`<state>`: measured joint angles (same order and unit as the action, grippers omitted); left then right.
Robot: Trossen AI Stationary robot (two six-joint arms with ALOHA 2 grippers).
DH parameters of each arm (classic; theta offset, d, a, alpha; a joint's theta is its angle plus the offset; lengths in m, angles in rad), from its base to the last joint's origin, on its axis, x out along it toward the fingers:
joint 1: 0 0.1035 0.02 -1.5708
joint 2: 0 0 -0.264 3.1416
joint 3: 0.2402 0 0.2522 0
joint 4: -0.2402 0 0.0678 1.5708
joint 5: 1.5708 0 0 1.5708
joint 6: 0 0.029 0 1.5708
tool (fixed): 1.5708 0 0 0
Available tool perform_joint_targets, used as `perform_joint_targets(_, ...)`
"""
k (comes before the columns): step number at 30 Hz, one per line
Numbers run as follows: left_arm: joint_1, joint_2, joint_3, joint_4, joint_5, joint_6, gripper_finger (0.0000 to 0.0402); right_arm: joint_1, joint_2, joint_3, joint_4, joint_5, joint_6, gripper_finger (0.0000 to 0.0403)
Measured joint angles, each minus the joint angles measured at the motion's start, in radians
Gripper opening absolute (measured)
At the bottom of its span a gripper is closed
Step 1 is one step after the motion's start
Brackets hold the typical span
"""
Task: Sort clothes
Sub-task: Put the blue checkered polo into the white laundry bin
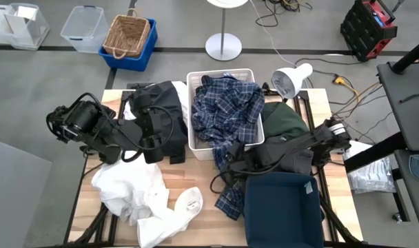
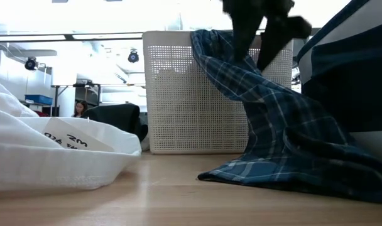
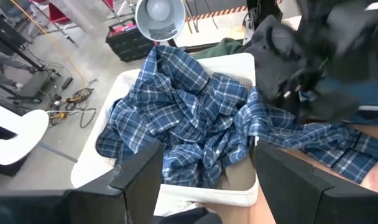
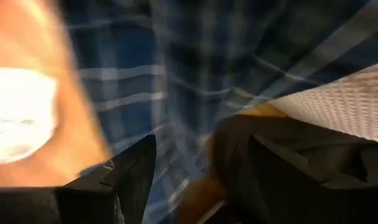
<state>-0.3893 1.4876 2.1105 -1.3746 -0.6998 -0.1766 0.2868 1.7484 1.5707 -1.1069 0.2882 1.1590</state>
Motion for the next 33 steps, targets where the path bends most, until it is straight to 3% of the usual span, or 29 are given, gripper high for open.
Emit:
perform_joint_targets(8, -0.001, 0.0, -0.008, 0.0, 0.018, -0.054, 0.0231, -0.017, 0.055, -0.038, 0.2, 0.003, -0.082, 0.019)
perform_joint_targets(16, -0.036, 0.0, -0.07, -0.015, 0.06, -0.079, 0.0231, -0.016, 0.061, -0.038, 0.223, 0.007, -0.169, 0.0023)
perform_joint_targets(22, -0.048, -0.004, -0.133, -0.018, 0.059, -0.11, 0.0231, -0.016, 0.042, 0.029, 0.222, -0.001, -0.211, 0.001)
perform_joint_targets(27, -0.074, -0.025, -0.198, -0.021, 0.059, -0.141, 0.0231, -0.016, 0.021, 0.167, 0.218, 0.01, -0.329, 0.0009)
perform_joint_targets(33, -0.092, -0.062, -0.256, -0.013, 0.055, -0.182, 0.0231, -0.025, 0.008, 0.381, 0.186, 0.127, -0.498, 0.0009)
